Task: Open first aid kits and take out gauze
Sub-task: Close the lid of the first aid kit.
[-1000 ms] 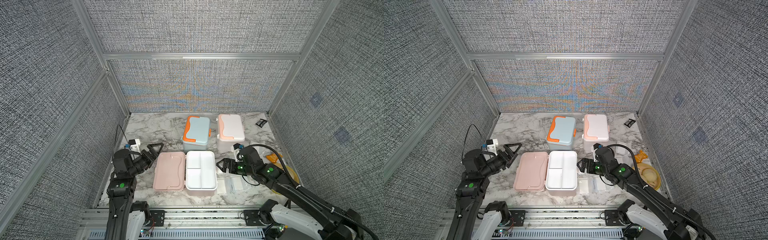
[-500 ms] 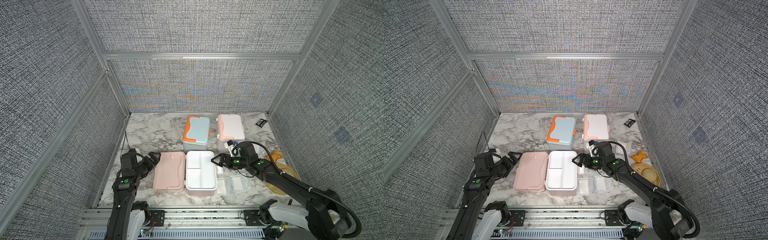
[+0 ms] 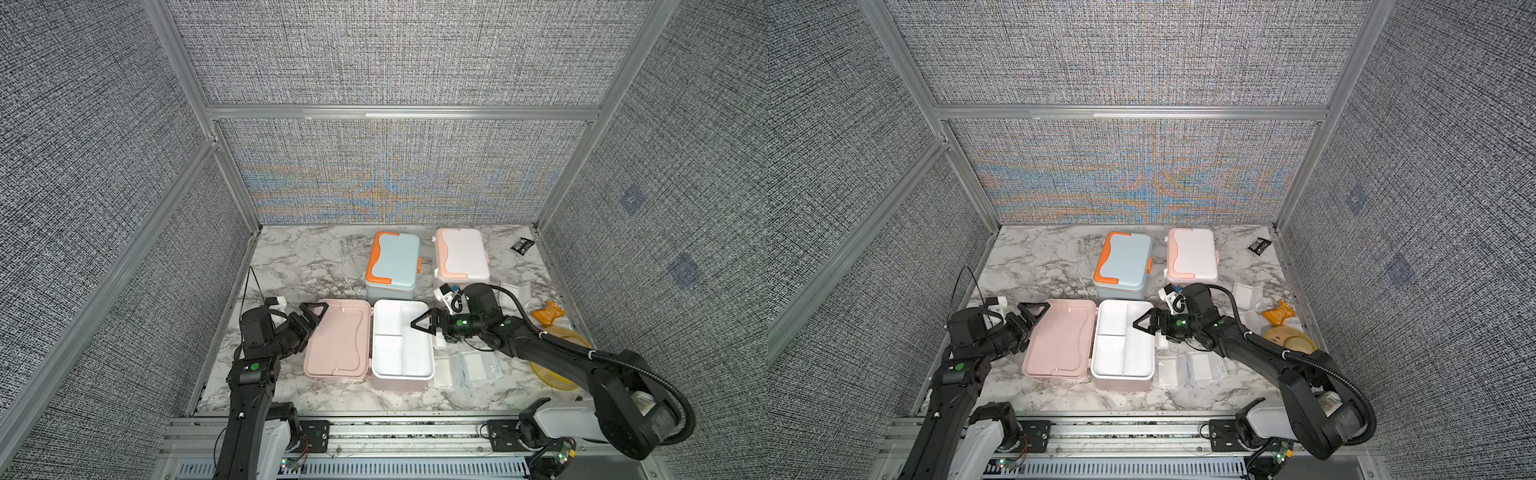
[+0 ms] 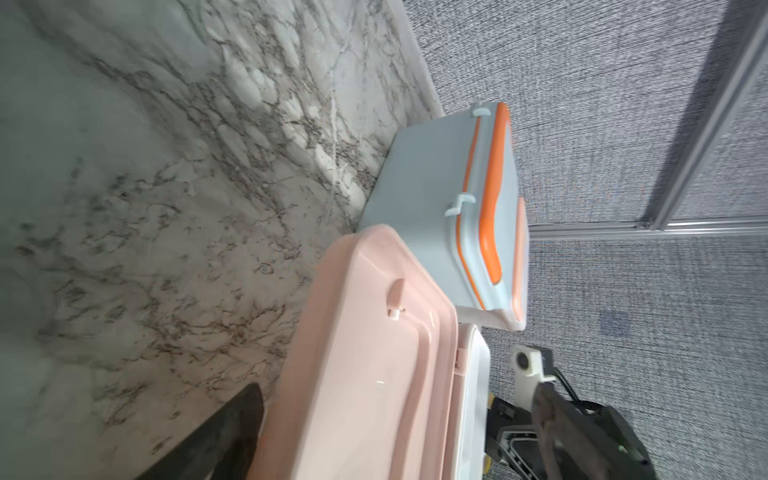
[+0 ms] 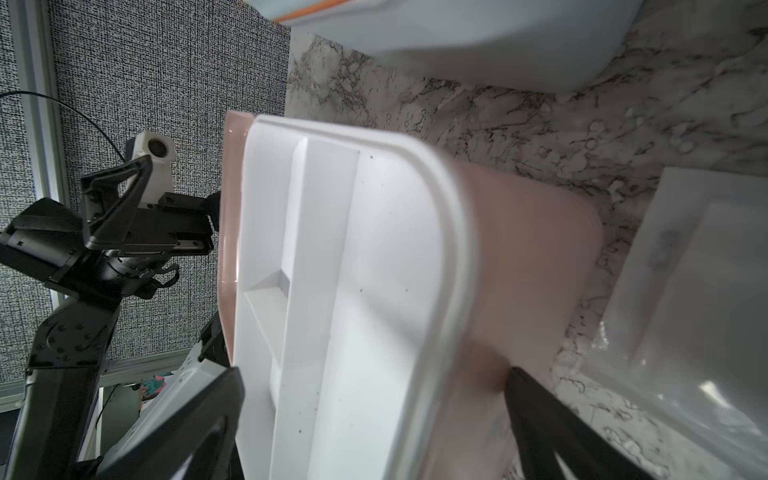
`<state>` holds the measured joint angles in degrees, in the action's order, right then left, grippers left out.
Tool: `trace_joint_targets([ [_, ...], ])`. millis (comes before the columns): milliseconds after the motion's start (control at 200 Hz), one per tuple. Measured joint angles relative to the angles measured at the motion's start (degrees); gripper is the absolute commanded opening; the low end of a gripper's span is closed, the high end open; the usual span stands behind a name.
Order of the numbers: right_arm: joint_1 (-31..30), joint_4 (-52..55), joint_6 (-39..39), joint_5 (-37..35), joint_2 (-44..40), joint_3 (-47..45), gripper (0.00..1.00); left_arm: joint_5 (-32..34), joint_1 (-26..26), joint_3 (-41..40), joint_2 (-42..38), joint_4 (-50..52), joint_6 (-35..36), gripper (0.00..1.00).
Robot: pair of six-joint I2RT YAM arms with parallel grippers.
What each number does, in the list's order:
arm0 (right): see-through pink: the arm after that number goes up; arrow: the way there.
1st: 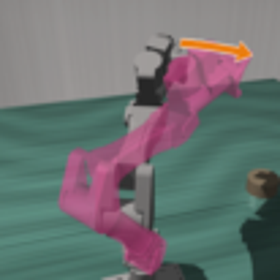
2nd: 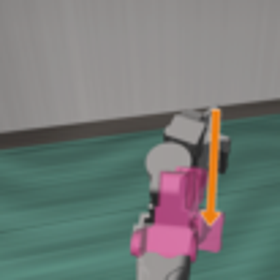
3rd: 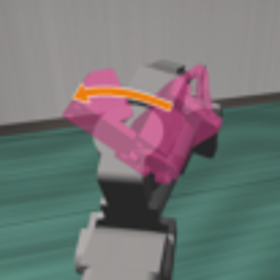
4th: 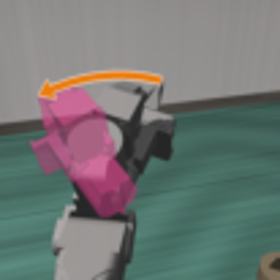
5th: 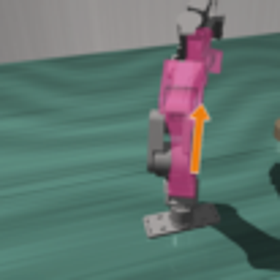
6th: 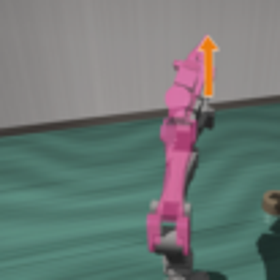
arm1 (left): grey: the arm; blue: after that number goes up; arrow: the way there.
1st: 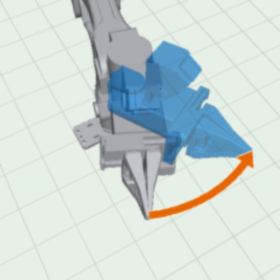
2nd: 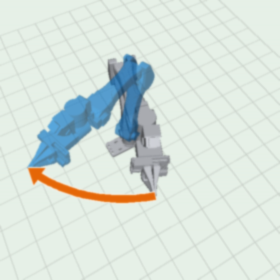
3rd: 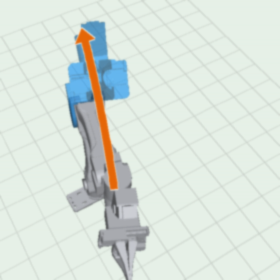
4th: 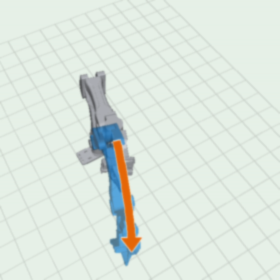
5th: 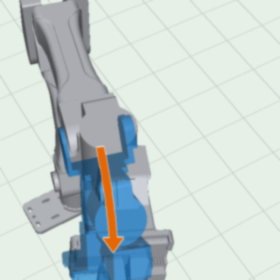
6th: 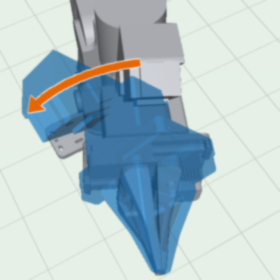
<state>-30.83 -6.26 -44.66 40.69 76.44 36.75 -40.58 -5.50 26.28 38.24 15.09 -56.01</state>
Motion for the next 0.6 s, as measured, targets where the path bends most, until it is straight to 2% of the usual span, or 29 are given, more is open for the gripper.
trace_joint_targets([
  [210,-1.11,-1.81,-1.16,0.31,0.42,0.31,0.99,-4.59,-0.24,3.74,-1.46,-1.88,-3.78,0.99],
  [595,-2.8,-3.41,-2.27,-0.07,1.79,1.31,0.99,-5.64,-0.92,6.91,-2.01,0.24,-4.02,1.0],
])
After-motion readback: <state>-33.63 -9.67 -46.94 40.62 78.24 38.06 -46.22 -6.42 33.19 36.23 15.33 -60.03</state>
